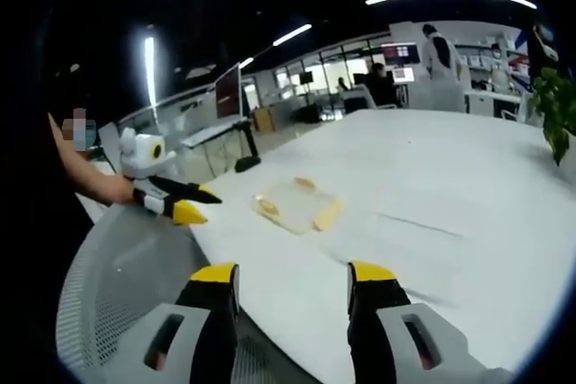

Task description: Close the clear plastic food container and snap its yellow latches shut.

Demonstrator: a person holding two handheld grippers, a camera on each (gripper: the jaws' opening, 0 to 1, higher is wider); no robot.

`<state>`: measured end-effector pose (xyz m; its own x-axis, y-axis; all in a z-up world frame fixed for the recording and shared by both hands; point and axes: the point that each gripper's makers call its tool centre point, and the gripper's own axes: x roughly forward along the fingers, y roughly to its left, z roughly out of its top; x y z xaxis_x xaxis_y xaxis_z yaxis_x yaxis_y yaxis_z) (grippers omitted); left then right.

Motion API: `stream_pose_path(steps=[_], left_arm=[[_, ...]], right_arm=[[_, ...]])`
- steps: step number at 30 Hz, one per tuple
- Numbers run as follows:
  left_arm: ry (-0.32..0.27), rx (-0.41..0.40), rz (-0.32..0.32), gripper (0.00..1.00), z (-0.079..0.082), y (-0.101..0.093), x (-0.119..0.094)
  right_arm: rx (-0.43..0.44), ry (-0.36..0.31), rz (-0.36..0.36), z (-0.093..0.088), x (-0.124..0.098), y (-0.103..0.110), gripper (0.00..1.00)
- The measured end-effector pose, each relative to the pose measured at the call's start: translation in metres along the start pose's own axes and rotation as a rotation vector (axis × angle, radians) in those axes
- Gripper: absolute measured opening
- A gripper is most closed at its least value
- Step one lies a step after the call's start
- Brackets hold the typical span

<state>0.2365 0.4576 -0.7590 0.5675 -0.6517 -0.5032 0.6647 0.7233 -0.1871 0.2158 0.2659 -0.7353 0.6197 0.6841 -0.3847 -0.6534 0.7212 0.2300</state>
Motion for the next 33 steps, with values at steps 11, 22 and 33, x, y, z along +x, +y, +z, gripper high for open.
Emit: stream_pose_path(steps=[11, 22, 33], left_arm=[[0.017, 0.001, -0.005, 0.39, -0.002, -0.001, 0.001], [0.003, 0.004, -0.006, 0.38, 0.001, -0.002, 0.001], [-0.040, 0.082, -0.044, 0.46, 0.023, -0.012, -0.005]], right_arm=[[-0.002, 0.004, -0.001, 0.000, -0.001, -0.001, 0.46], [-0.013, -0.023, -0.010, 0.005, -0.003, -0.004, 0.47], [-0.080, -0.097, -0.001, 0.033, -0.010, 0.004, 0.46]])
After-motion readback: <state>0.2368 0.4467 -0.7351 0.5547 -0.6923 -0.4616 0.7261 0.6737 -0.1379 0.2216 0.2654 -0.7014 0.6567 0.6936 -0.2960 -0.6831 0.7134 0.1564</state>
